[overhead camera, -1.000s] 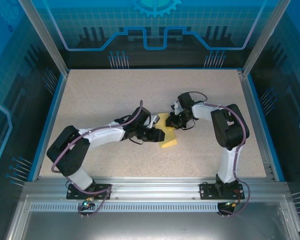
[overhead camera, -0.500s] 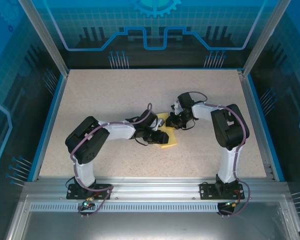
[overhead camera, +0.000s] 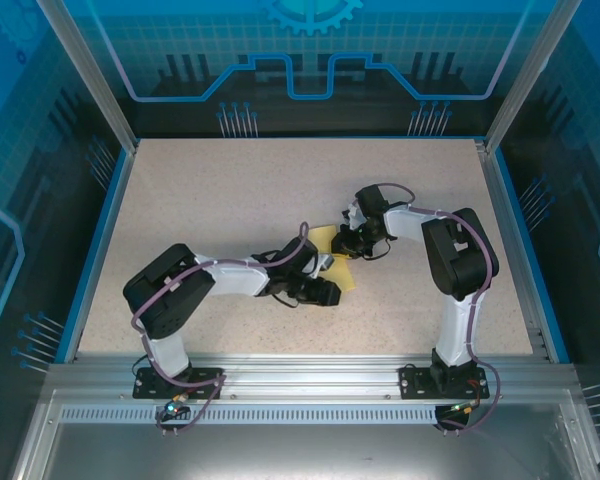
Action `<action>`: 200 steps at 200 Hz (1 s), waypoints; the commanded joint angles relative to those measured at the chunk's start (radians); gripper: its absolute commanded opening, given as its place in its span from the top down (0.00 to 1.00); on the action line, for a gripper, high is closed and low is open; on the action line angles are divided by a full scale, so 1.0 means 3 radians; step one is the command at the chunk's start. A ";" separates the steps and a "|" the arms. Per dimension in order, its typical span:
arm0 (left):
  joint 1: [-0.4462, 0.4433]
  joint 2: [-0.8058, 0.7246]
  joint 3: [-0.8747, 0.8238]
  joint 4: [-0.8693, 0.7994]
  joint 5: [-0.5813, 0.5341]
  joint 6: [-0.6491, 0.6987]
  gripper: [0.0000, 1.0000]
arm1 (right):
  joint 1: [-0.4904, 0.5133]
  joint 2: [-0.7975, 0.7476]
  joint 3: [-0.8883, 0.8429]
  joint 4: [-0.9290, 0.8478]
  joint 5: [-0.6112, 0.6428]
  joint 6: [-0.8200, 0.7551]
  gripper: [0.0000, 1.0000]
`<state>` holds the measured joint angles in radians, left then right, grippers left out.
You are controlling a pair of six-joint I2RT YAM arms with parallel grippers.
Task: Fold a paper plane with a square sheet of paper (fold left side to right side)
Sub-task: First fold the square sheet of paper in half at the center of the table.
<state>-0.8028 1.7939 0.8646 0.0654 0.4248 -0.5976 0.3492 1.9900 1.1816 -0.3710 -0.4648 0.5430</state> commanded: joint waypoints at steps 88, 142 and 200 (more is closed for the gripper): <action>0.0369 -0.0142 0.0338 -0.0445 -0.0058 0.0023 0.46 | 0.0058 0.0096 -0.0179 -0.0175 0.0210 0.0047 0.85; 0.0393 0.0361 0.0587 -0.0359 -0.0012 -0.0037 0.46 | 0.0058 0.0034 -0.0184 -0.0141 0.0159 0.0041 0.84; 0.0393 0.0443 0.0518 -0.0483 -0.0073 -0.0025 0.46 | -0.0019 -0.0437 0.0106 -0.0409 0.0098 -0.0167 0.78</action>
<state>-0.6842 1.8946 1.0245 -0.0231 0.4194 -0.6037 0.3519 1.9507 1.1633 -0.3817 -0.4614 0.5396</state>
